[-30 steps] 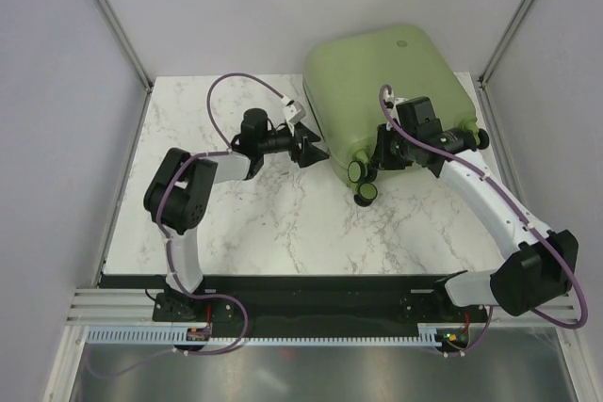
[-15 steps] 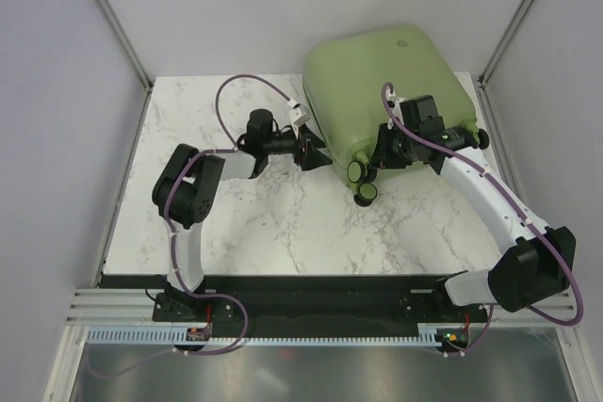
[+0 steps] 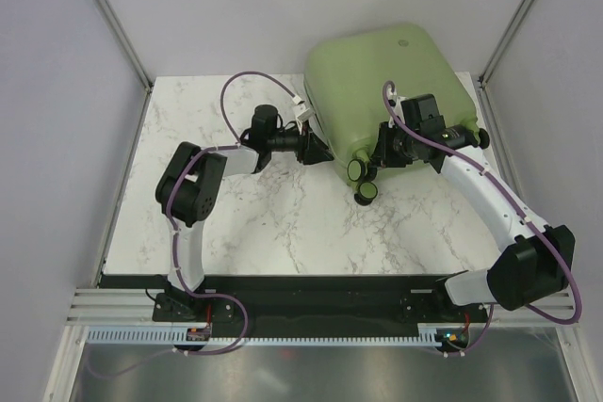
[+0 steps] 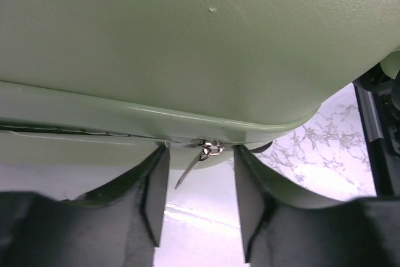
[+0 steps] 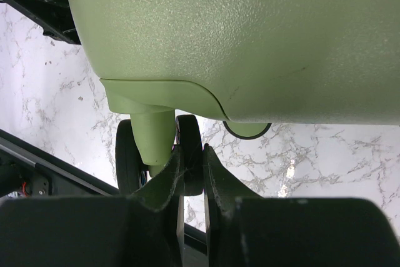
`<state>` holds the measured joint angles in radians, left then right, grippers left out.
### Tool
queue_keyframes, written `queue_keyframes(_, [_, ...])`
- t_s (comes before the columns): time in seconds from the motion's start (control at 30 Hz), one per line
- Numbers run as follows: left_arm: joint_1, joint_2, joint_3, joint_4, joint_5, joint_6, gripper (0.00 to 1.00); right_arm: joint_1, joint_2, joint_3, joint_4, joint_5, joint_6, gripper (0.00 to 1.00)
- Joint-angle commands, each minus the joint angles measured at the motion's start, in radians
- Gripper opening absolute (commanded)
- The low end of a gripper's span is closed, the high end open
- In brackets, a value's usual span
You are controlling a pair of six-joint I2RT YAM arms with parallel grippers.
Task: Pack the luggage
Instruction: Zip the luggage at the center of the board.
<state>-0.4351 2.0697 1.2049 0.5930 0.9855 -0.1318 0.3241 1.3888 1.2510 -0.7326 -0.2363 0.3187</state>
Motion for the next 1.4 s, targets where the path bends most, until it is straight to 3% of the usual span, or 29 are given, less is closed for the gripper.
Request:
queue_keyframes(0.0, [-0.053, 0.013, 0.045, -0.030, -0.021, -0.019, 0.47, -0.039, 0.042, -0.027, 0.038, 0.196, -0.026, 0.00])
queue_keyframes(0.13, [-0.057, 0.010, 0.039, -0.035, -0.031, -0.025, 0.32, -0.039, 0.046, -0.024, 0.038, 0.184, -0.023, 0.00])
queue_keyframes(0.23, [-0.059, 0.000, 0.032, -0.035, -0.051, -0.029, 0.03, -0.037, 0.041, -0.027, 0.039, 0.177, -0.020, 0.00])
queue_keyframes(0.8, [-0.086, -0.123, -0.064, -0.005, 0.012, -0.077, 0.02, -0.040, 0.006, -0.024, 0.042, 0.157, 0.016, 0.00])
queue_keyframes(1.37, [-0.258, -0.223, -0.171, -0.047, -0.073, -0.075, 0.02, -0.017, -0.056, -0.032, 0.062, 0.149, 0.057, 0.00])
